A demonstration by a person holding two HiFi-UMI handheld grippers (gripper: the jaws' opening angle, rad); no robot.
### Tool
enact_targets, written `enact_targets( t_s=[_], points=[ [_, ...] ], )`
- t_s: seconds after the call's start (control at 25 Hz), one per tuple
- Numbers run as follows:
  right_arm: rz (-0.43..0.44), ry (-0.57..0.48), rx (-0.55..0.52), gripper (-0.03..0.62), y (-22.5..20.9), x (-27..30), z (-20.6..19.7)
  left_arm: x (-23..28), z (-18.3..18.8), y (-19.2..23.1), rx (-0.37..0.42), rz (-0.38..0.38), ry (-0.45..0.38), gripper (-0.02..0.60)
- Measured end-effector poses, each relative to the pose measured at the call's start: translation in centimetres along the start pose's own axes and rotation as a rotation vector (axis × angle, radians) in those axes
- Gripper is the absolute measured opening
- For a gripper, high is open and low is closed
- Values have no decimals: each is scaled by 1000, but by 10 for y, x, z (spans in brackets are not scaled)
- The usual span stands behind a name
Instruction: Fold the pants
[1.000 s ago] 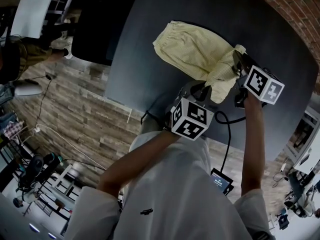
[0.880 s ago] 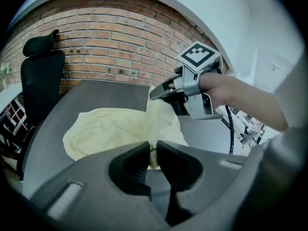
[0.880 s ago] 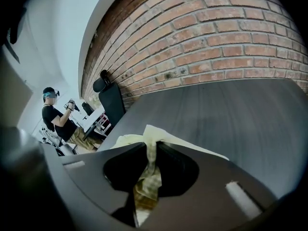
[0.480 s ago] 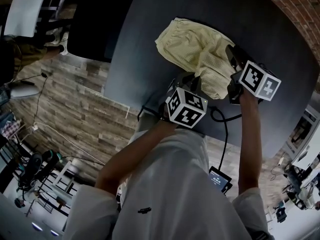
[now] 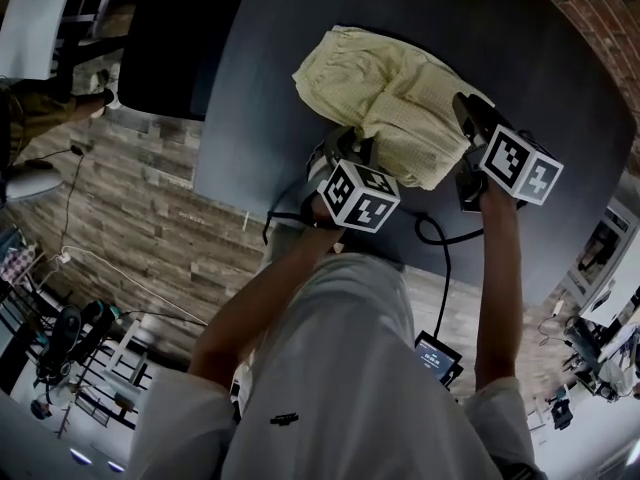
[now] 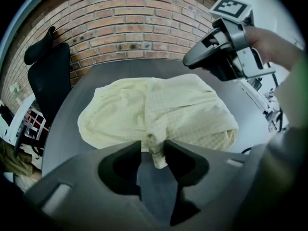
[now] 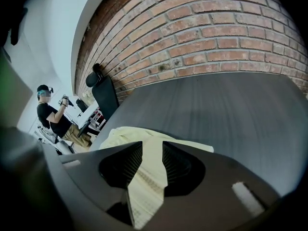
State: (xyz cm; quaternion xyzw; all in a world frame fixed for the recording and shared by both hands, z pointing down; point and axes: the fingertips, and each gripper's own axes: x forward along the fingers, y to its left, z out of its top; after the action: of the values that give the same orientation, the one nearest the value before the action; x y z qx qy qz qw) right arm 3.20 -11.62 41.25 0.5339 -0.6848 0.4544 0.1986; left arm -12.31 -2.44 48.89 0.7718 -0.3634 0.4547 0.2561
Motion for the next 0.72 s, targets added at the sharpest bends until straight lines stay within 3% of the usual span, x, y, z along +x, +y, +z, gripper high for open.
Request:
enact_targets(
  t_s=[0.28, 0.4, 0.72],
  points=[
    [-5, 9, 8, 140, -13, -4, -9, -17, 1, 4, -10, 37, -24, 246],
    [3, 8, 16, 141, -19, -6, -11, -31, 8, -9, -7, 49, -66, 253],
    [4, 29, 22, 182, -48, -22, -20, -43, 29, -102, 121, -68, -133, 282]
  ],
)
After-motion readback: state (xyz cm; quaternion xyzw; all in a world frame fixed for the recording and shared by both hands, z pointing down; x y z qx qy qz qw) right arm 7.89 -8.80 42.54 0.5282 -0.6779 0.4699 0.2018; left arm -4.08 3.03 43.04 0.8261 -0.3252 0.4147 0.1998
